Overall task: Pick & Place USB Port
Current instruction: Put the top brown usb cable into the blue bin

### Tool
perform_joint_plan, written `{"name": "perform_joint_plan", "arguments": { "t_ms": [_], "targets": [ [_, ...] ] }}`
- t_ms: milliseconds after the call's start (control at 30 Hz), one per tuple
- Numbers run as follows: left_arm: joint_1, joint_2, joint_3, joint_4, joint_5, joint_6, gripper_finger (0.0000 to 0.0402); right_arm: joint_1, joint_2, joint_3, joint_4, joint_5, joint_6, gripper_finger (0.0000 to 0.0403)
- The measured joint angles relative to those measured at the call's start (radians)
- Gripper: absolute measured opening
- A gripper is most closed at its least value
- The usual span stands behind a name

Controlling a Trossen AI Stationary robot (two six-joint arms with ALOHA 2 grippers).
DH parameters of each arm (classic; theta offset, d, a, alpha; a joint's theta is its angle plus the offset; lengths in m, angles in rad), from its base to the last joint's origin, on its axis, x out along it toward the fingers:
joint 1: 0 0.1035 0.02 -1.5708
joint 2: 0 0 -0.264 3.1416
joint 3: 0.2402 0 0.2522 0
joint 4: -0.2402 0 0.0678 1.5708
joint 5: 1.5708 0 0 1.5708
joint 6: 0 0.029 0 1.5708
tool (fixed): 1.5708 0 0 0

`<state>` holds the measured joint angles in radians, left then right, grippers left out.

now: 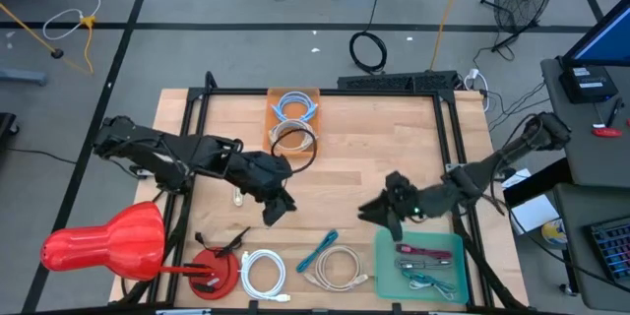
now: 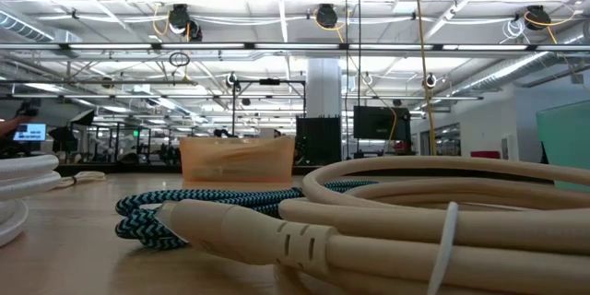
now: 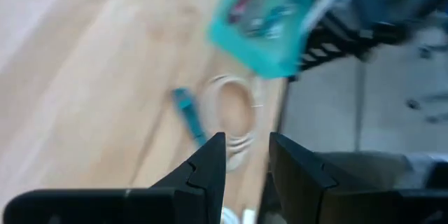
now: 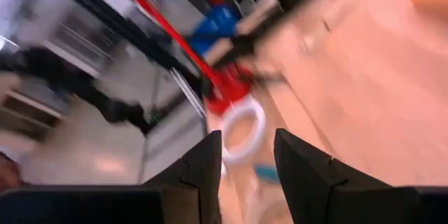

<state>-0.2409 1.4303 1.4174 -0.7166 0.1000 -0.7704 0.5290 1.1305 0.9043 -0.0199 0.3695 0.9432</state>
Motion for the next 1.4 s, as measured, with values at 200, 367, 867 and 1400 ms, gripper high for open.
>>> {"name": "perform_joint_plan", "arguments": {
  "t_ms": [200, 367, 867, 1400],
  "targets": [
    [0.043, 0.000, 0.000, -0.088, -0.053, -0.078, 0.0113, -0.083, 0.000, 0.000, 0.311, -0.164, -0.148, 0.0125],
    [0.077, 0.000, 0.000, -0.087, -0.054, -0.091, 0.0113, -0.159, 0.000, 0.000, 0.572, -0.517, -0.126, 0.0125],
    [0.186, 0.000, 0.000, -0.220, -0.199, -0.347, 0.0113, -0.360, 0.000, 0.000, 0.712, -1.048, 0.036, 0.0090],
    [0.311, 0.001, -0.246, -0.671, -0.092, -0.511, 0.0113, -0.451, 0.000, 0.000, 0.711, -0.971, -0.081, 0.0086]
  ]
}}
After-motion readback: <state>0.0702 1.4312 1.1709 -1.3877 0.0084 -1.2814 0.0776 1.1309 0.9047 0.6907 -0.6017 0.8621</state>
